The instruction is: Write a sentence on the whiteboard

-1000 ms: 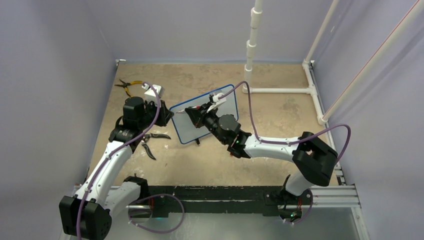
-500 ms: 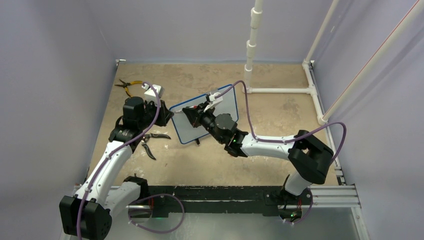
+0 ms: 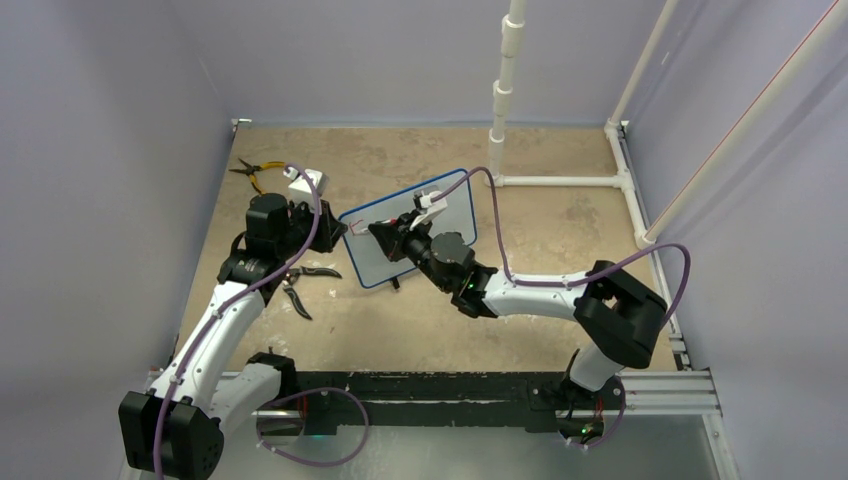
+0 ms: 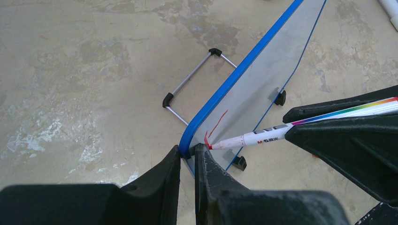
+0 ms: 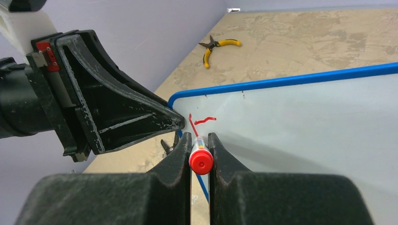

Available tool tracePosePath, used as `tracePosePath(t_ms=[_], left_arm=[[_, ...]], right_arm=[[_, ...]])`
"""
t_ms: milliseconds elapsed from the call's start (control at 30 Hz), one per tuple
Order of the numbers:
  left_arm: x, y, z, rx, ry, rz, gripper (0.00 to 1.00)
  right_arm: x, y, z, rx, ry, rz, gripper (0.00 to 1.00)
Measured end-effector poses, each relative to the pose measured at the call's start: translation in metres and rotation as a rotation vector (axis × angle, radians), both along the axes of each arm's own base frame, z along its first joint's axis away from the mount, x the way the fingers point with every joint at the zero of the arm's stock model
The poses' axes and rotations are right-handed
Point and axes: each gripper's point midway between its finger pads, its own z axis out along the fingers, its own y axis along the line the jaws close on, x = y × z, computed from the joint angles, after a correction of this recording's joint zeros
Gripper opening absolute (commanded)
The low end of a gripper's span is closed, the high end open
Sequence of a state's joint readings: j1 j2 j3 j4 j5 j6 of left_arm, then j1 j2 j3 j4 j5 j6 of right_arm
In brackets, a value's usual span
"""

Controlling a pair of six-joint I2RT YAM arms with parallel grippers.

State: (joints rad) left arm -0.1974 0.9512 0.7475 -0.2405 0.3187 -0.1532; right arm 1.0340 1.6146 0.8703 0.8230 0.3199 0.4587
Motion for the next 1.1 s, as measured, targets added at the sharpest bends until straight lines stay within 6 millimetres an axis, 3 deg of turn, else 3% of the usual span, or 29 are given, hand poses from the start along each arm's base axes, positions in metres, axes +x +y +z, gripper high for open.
tracePosePath(t_ms=[433,767,1100], left_arm=[[0.0,0.0,0.0,0.0,0.0,0.0,0.0],[0.0,0.0,0.0,0.0,0.0,0.0,0.0],[0.0,0.0,0.0,0.0,0.0,0.0,0.0]], right_arm=[[-0.005,-0.004,-0.021,-0.02,0.046,0.01,0.0],[-0.01,-0.003,-0.02,-0.022,0.046,0.03,0.0],[-0.012,-0.007,-0.004,0.005,0.02,0.024,0.0]])
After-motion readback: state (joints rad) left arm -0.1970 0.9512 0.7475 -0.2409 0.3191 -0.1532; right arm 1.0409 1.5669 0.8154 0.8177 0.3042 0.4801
